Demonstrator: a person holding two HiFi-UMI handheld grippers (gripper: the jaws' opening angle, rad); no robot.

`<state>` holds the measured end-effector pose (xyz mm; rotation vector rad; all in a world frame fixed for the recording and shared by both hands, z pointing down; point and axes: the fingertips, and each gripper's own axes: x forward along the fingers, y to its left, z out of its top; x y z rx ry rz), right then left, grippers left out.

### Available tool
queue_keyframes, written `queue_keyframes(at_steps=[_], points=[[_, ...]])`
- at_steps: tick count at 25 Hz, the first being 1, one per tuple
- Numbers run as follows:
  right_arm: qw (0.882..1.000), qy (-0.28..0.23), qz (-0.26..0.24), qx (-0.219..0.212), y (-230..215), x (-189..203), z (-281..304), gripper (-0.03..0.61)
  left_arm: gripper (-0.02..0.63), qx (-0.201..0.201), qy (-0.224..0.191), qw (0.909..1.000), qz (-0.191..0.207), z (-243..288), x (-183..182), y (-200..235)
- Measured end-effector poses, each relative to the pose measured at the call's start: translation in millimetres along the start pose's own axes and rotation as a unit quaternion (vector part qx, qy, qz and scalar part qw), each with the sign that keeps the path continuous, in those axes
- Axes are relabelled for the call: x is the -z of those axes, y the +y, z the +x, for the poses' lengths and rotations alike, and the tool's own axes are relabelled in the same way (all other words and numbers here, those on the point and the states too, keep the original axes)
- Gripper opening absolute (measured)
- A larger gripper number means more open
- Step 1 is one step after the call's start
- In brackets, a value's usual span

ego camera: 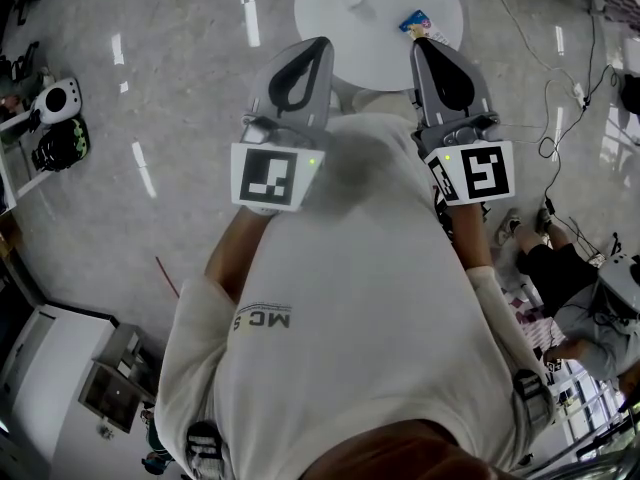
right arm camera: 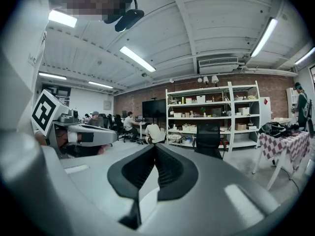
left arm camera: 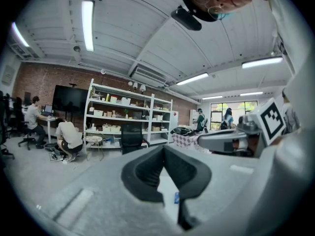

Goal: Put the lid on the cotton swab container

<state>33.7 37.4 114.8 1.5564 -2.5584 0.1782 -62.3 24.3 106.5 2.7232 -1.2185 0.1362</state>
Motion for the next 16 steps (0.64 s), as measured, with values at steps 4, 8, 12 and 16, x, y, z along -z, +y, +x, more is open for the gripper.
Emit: queue_keyframes(at_steps=[4,8,12,16], points=[[1.000,-0.001,0.000,0.003,1.0,-0.2,-1.9,-0.002,0.000,0.003,0.003,1.0000,0.001,-2.6,-0.3,-0.9],[1.000,-0.010,-0.003,0.006,0.5,-2.0,-1.4,-0.002,0.000,0.000,0.000,1.0000,0.001,-3.1,2.0,1.4],[1.000,-0.009,-0.005,0.010,-1.1,-3.6,-3.8,-0.002,0.000,-0.001,0.003,1.0000,-0.001,-4.4,3.6,0.2],[1.000,-0.005,-0.005,0.015,-0.6,-5.5,-3.2,-0.002,0.000,-0.004,0.004,1.0000,-0.006,-7.7,1.6,3.9]])
